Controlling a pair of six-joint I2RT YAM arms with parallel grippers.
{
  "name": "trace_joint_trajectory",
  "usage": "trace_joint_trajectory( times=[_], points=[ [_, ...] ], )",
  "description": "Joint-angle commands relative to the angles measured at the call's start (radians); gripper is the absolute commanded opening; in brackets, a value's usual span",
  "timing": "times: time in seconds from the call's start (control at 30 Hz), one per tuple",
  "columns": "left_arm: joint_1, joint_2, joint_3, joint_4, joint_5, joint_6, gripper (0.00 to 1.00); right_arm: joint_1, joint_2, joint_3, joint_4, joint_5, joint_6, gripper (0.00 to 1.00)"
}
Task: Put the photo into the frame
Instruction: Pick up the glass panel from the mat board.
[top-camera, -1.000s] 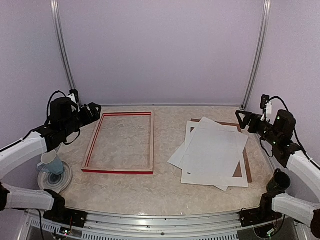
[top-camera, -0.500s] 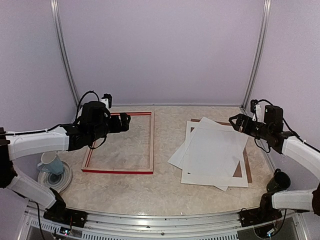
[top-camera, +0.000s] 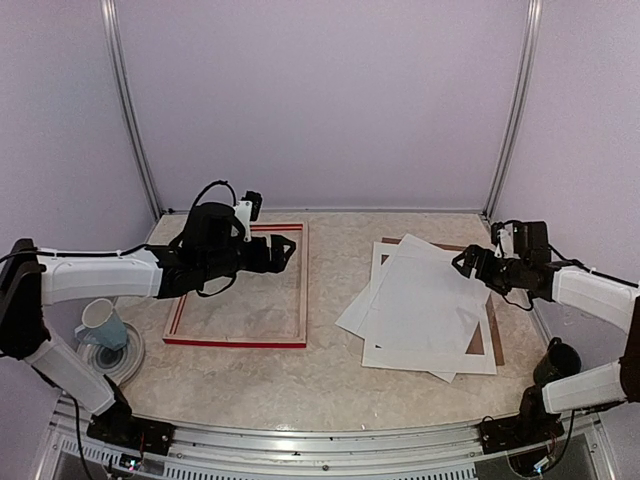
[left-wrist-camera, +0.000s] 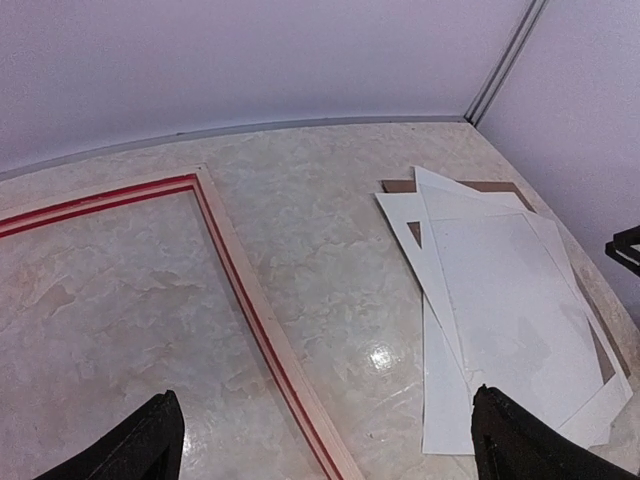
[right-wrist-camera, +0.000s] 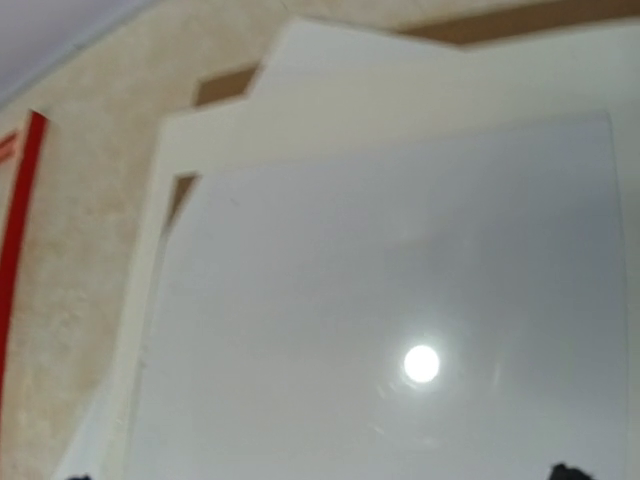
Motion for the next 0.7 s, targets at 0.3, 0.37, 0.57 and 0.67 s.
trace_joint_trajectory(
  times=[0.3, 0.37, 0.57, 0.67],
  points=[
    [-0.09, 0.18, 0.157, 0.056, 0.264, 0.087, 0.99, -0.01, 0.045, 0.004, -0.086, 0.109, 0.033, 0.99],
    [-0.112, 0.216, 0.194, 0.028, 0.255, 0.109, 0.99, -0.015, 0.048, 0.0, -0.094, 0.13, 0.038, 0.99],
    [-0.135, 0.304, 0.263, 0.001, 0.263, 0.085, 0.99, -0.037, 0.027, -0.023, -0.098, 0.159, 0.033, 0.99],
    [-0.137, 0.338, 0.279, -0.001, 0.281, 0.065, 0.99, -0.05, 0.02, -0.029, -0.104, 0.156, 0.026, 0.99]
  ],
)
